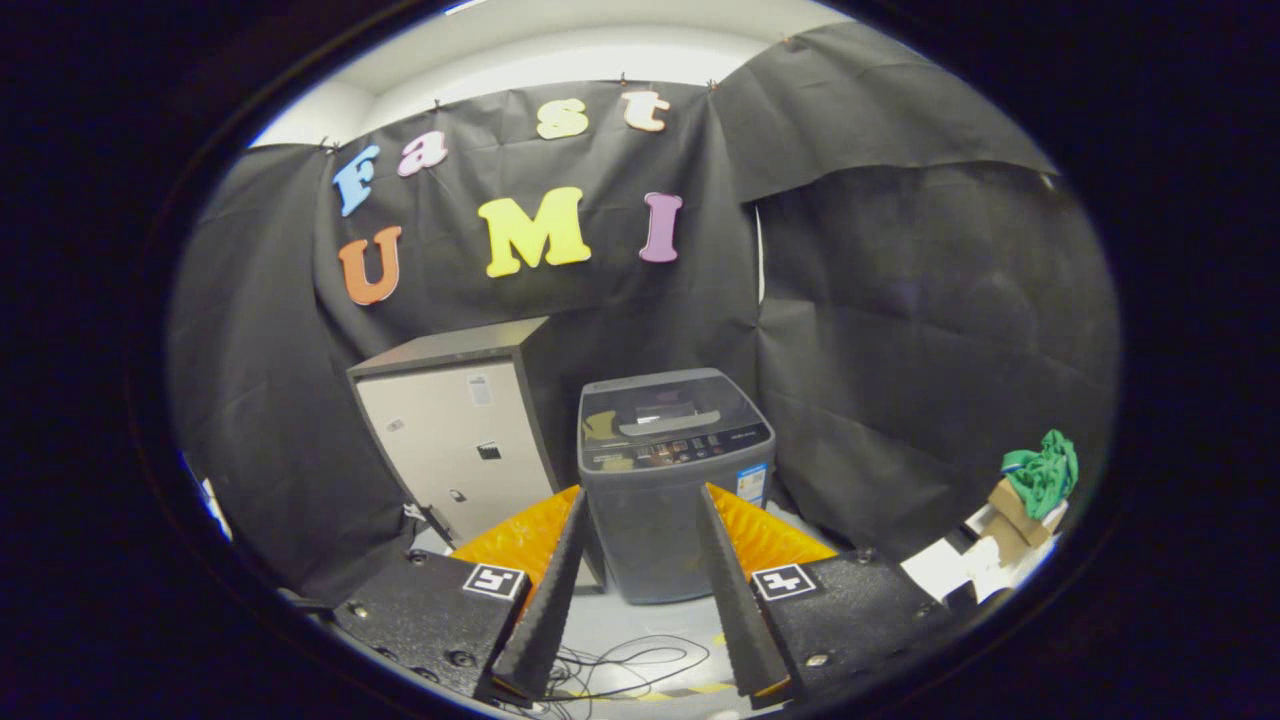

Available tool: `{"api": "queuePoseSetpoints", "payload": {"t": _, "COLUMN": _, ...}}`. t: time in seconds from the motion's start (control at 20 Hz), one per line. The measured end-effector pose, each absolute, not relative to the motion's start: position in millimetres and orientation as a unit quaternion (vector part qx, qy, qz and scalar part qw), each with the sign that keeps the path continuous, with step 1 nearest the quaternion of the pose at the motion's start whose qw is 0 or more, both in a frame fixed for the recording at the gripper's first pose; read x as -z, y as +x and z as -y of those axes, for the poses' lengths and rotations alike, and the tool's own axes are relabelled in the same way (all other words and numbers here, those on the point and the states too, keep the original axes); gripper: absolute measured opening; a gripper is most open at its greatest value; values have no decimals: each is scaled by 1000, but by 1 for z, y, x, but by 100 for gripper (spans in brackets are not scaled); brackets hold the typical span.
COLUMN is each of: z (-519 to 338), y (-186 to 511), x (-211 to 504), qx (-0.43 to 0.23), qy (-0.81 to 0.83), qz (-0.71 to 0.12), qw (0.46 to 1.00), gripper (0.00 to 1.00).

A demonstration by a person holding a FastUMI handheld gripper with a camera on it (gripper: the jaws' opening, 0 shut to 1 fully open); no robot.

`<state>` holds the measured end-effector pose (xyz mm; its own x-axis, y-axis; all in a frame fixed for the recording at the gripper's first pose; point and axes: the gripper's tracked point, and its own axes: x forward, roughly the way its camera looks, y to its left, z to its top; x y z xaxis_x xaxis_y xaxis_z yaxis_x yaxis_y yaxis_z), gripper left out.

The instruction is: Put the clothes into the washing machine and then close the washing machine lid.

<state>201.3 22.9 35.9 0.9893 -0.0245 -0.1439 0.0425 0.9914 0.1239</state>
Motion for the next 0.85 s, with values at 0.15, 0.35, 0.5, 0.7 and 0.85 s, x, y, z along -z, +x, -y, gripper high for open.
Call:
{"api": "queuePoseSetpoints", "payload": {"t": 0.15, "z": -22, "y": 166, "x": -33, "qx": 25, "qy": 42, "qz": -64, "qw": 997, "gripper": 69}}
{"api": "queuePoseSetpoints", "payload": {"t": 0.35, "z": -27, "y": 138, "x": -33, "qx": 31, "qy": 60, "qz": -61, "qw": 996, "gripper": 69}}
{"api": "queuePoseSetpoints", "payload": {"t": 0.5, "z": -28, "y": 128, "x": -30, "qx": 29, "qy": 49, "qz": -62, "qw": 996, "gripper": 70}}
{"api": "queuePoseSetpoints", "payload": {"t": 0.7, "z": -32, "y": 120, "x": -35, "qx": 32, "qy": 30, "qz": -54, "qw": 998, "gripper": 70}}
{"api": "queuePoseSetpoints", "payload": {"t": 0.85, "z": -35, "y": 121, "x": -42, "qx": 31, "qy": 9, "qz": -46, "qw": 998, "gripper": 71}}
